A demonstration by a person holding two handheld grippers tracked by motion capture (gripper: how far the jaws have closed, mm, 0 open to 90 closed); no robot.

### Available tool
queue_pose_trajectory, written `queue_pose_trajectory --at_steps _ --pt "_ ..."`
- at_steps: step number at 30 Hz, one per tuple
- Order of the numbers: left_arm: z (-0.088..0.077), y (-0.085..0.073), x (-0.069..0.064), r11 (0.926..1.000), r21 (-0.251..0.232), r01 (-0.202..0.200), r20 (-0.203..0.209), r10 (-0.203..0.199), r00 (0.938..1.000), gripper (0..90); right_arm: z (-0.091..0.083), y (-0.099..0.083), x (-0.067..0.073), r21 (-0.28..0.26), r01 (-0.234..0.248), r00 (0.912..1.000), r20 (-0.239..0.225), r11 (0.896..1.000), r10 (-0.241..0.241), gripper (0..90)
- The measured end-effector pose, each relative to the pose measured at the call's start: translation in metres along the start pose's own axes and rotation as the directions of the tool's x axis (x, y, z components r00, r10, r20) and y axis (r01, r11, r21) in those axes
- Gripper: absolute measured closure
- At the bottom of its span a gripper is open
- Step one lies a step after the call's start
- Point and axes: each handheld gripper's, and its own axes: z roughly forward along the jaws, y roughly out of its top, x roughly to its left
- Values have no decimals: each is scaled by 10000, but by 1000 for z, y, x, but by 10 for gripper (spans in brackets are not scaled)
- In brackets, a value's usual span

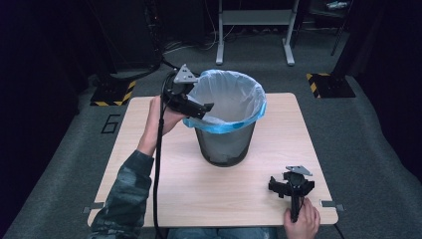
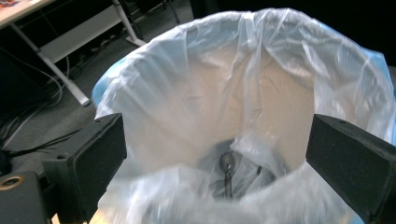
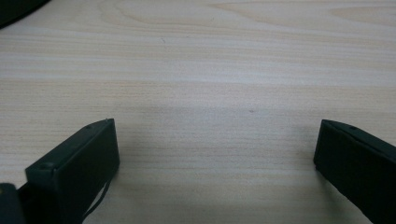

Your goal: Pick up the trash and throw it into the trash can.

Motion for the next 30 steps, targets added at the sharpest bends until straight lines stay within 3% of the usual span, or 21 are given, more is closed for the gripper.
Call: queue_pose_trajectory --at_steps 5,11,19,22,24,30 --pt "-14 -22 -4 10000 -9 -84 -321 84 9994 49 0 0 0 -1 -1 10000 0 10000 1 0" --pt "-21 -56 -5 9998 124 178 -516 -172 9985 49 0 0 0 -1 -1 10000 -1 10000 1 0" --pt "-11 -123 -9 9930 902 765 -754 -698 9947 48 0 0 0 -1 0 10000 -1 10000 0 0" --pt "-3 -151 -12 9840 1288 1229 -630 -1156 9913 43 0 0 0 -1 -1 10000 0 10000 1 0" --pt "4 -171 -14 9776 1623 1339 -691 -1241 9899 43 0 0 0 0 1 10000 -1 10000 -1 0" --pt "29 -232 -23 9453 2458 2145 -538 -2077 9767 34 0 0 0 0 0 10000 -1 10000 0 0"
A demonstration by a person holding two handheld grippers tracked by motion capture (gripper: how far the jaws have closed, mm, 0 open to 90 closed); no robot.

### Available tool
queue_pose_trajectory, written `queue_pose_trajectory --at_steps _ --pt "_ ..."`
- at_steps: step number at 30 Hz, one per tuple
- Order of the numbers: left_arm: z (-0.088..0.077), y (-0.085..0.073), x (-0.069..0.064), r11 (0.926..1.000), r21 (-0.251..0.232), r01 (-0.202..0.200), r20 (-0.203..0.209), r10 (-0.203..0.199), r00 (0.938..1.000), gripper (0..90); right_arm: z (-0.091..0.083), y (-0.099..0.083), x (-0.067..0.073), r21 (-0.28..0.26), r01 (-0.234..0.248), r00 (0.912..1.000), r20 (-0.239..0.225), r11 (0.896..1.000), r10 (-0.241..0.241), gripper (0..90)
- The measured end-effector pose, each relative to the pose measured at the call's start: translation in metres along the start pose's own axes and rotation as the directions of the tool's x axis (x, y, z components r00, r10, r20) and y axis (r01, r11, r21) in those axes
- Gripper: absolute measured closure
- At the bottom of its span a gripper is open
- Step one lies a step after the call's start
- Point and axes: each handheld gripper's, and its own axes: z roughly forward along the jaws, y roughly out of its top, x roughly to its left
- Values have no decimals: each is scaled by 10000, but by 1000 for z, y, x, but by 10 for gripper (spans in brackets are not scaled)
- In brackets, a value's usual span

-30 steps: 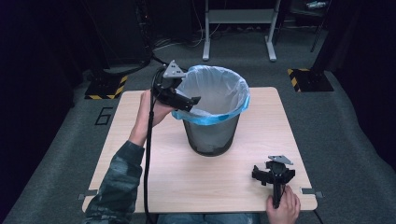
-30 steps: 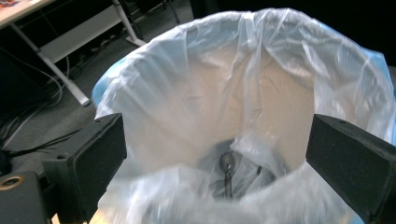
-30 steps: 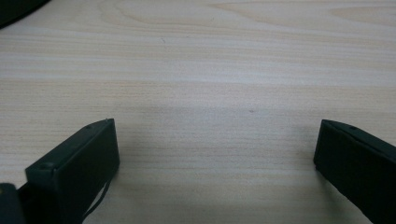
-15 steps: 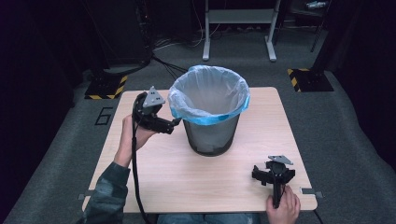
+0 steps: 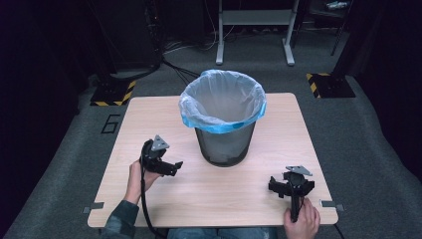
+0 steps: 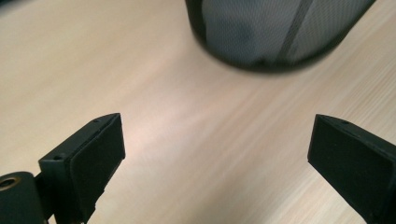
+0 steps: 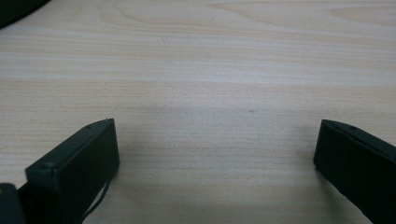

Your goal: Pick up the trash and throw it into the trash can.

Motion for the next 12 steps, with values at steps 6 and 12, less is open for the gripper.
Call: queue_pose_trajectory --at_steps 6,12 --pt "28 -36 2 9970 459 618 163 -626 9979 1 0 0 0 -1 3 10000 0 10000 -3 0" --pt "37 -51 0 9966 422 703 60 -706 9975 0 0 0 0 1 -14 10000 19 10000 14 0"
